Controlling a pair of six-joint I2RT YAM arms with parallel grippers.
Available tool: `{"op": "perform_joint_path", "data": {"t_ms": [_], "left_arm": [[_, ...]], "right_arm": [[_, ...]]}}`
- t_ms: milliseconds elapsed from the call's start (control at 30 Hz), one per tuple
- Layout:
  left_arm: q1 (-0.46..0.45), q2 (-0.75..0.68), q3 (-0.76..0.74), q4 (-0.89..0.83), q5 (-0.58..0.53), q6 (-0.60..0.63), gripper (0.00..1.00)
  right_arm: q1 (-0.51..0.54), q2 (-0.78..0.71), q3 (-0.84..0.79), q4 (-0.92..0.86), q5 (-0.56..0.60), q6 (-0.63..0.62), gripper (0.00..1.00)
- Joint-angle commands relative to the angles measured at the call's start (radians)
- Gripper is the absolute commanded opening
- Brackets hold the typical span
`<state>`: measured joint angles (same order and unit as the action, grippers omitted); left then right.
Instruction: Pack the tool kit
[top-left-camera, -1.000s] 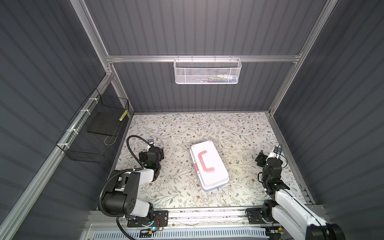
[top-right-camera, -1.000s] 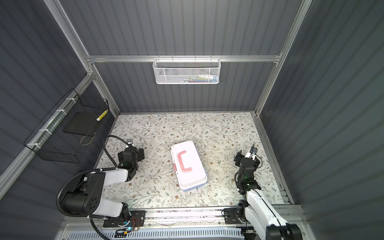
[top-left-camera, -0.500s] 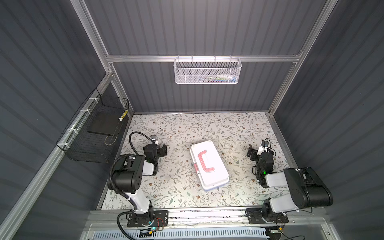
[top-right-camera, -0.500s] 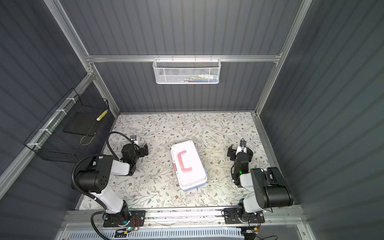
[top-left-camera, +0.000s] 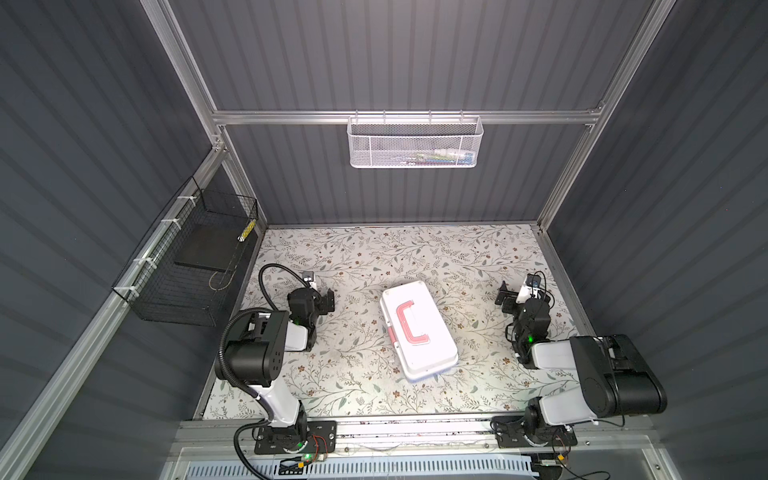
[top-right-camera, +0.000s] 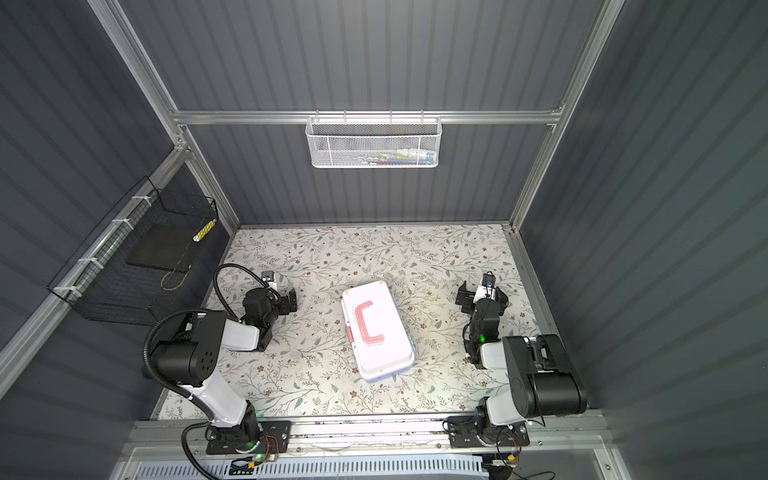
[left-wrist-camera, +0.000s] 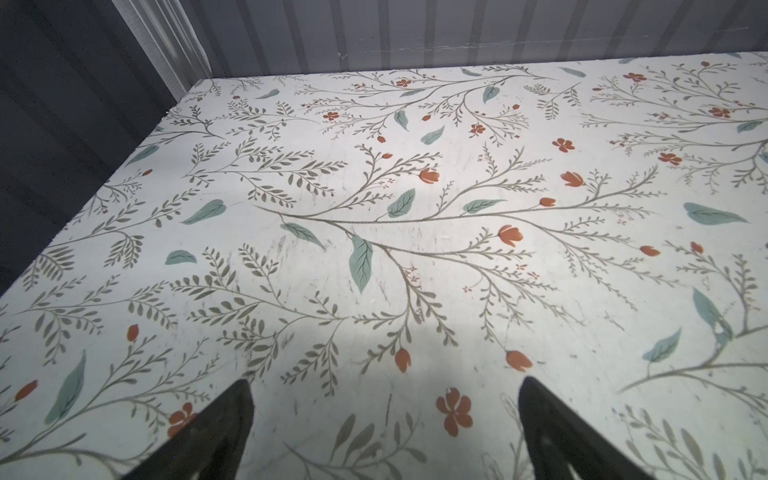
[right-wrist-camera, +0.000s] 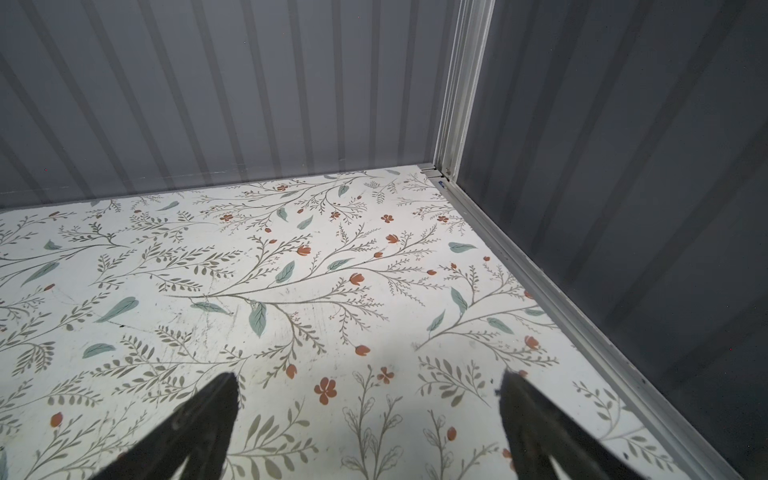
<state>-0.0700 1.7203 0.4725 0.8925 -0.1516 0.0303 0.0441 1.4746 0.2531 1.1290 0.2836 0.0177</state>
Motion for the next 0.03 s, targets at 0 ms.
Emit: {"op": "perform_joint_path", "data": {"t_ms": [0], "left_arm": [[0.007, -0.003, 0.009, 0.002, 0.016, -0.007, 1.00]], "right_arm": [[-0.006, 0.001, 0.012, -0.003, -0.007, -0.001, 0.99]]}}
